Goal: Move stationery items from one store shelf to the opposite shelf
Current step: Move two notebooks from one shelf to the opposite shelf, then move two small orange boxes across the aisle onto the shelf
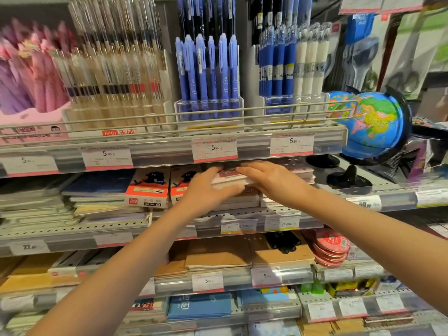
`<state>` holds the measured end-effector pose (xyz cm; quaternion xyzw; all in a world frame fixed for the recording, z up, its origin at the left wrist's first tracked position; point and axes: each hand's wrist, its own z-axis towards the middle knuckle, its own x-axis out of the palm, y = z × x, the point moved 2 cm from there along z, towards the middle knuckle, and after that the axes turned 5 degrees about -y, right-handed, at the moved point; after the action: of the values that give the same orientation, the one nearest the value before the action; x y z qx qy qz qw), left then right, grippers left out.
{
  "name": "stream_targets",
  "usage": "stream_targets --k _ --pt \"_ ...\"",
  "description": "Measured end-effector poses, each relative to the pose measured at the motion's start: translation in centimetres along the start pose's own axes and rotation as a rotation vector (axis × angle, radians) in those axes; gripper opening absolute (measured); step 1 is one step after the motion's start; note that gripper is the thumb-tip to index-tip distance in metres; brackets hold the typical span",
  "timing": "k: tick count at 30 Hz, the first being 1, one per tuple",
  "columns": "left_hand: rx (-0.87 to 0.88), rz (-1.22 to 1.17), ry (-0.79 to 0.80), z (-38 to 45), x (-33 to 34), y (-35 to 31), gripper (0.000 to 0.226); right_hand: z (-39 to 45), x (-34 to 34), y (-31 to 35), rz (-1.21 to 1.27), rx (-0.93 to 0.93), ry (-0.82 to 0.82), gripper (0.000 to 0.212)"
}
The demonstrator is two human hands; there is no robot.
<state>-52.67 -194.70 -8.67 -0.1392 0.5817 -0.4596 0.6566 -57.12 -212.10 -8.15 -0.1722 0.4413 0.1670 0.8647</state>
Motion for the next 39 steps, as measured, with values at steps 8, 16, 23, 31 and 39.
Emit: stream_targets --k 8,16,23,31,39 --pt "0.282 0.891 0.018 2.5 -0.6 -0.4 0.058 1.4 0.7 -0.8 0.035 0.096 0.169 0.046" --pt "0.259 0.824 0.245 4.6 0.2 1.8 0.067 2.4 1.7 -1.5 0.078 0.212 0.472 0.050" --pt "0.231 0.777 0.339 5.1 0.3 2.6 0.070 2.4 2.2 -1.4 0.048 0.218 0.475 0.045" --pt "0.257 0.684 -0.040 2.1 -3.9 3.7 0.036 5.1 1.7 2.0 0.274 0.357 0.187 0.034" --pt "-0.069 0.845 -0.289 -0.4 -9.5 6.1 0.030 8.9 5.3 6.0 0.237 0.610 0.331 0.055"
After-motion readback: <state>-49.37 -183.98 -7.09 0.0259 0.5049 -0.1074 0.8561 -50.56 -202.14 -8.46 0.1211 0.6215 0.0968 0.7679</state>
